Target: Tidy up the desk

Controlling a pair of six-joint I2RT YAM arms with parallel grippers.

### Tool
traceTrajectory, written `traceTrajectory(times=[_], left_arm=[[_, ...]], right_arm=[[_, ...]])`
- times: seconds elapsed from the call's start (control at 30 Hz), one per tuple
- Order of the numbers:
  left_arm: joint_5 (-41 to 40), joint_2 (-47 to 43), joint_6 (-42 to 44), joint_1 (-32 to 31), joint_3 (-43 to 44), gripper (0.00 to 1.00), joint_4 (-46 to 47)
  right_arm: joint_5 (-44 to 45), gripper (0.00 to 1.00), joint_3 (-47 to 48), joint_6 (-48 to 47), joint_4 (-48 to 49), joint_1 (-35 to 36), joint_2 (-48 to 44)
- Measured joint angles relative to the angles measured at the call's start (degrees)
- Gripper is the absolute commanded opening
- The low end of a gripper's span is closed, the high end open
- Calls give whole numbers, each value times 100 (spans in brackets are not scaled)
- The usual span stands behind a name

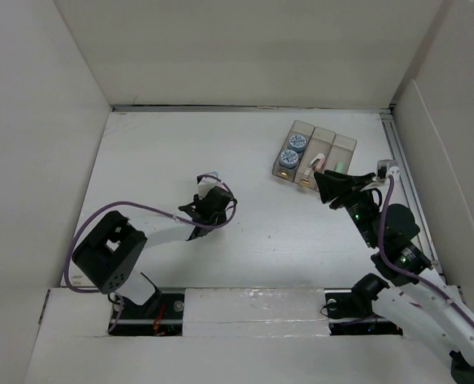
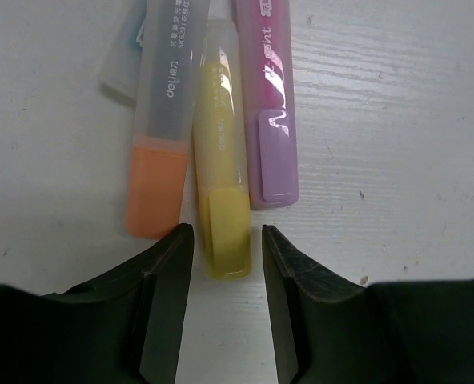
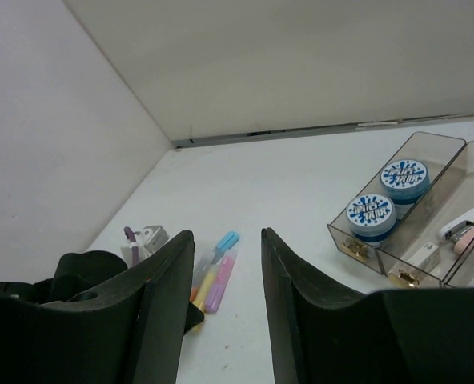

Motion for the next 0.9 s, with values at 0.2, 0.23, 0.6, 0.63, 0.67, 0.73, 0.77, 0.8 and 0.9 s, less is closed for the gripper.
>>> traceTrajectory(times=[0.2, 0.23, 0.6, 0.63, 0.67, 0.73, 0.77, 0.8, 0.9], left_arm=[[-114, 177, 2, 0, 55, 38, -2], [-125, 205, 4, 0, 81, 37, -4], [-76, 273, -63, -2, 188, 0, -59], [-66, 203, -94, -9, 160, 0, -118], [-63, 111, -122, -24, 144, 0, -219], [-52, -131, -192, -107, 138, 0, -409], [-33, -295, -223, -164, 138, 0, -505], [-22, -487, -249, -219, 138, 0, -590], [70, -1172, -306, -326, 138, 0, -741]], right_arm=[[37, 45, 0, -2, 0, 0, -50], [39, 45, 0, -2, 2, 0, -59], [39, 45, 0, -2, 0, 0, -57], [39, 45, 0, -2, 0, 0, -50], [37, 45, 0, -2, 2, 0, -42], [37, 45, 0, -2, 0, 0, -20], [37, 45, 0, -2, 2, 0, -4], [37, 45, 0, -2, 0, 0, 11], [35, 45, 0, -2, 0, 0, 48]])
